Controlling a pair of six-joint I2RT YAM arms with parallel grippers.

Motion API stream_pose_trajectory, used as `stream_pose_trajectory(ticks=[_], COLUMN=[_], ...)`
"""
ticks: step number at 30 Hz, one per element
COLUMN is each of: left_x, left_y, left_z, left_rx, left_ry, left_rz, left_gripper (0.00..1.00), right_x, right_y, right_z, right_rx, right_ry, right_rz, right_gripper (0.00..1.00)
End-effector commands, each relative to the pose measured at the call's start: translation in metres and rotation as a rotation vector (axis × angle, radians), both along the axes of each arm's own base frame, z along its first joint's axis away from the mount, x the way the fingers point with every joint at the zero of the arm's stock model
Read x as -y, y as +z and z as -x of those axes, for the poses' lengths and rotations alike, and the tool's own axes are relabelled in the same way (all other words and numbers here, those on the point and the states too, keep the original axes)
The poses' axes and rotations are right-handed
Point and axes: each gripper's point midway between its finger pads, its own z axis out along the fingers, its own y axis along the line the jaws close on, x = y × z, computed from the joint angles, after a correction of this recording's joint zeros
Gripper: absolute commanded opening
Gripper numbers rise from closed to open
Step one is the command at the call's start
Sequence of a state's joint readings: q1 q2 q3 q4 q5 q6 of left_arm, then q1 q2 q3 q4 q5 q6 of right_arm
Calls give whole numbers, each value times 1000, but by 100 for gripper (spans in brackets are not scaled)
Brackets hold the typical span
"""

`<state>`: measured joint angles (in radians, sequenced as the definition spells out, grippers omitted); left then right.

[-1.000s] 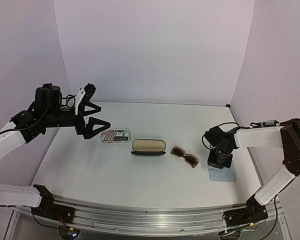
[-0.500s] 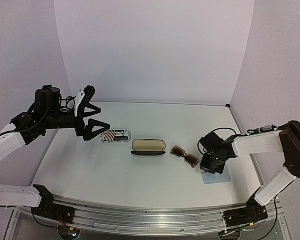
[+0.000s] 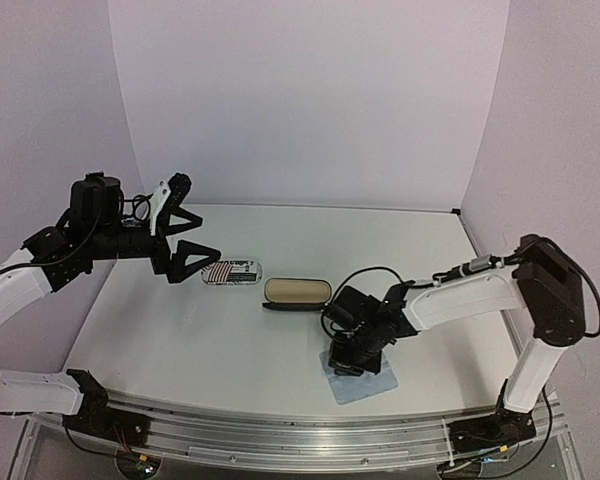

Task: Organize the sunglasses
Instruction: Move the glasses cleaning cloth to the center of the board.

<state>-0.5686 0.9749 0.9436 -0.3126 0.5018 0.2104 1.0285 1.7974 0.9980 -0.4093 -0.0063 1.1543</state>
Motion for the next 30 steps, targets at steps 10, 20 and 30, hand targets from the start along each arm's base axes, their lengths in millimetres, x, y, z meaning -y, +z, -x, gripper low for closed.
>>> stream_pose_trajectory(ticks=[10, 20, 30], left_x=[-3, 16, 46], left_y=[13, -72, -196], left_z=[1, 43, 72], left_rx=[123, -60, -3], left_ry=[-16, -354, -536], left_rz=[-29, -170, -514], left_gripper=[100, 83, 70], right_x=[-143, -169, -65], right_y=[-10, 136, 113], right_z=[-49, -62, 43], right_rx=[23, 351, 613], right_ry=[233, 536, 1506], right_rz=[-155, -366, -390], right_gripper=[0, 45, 62])
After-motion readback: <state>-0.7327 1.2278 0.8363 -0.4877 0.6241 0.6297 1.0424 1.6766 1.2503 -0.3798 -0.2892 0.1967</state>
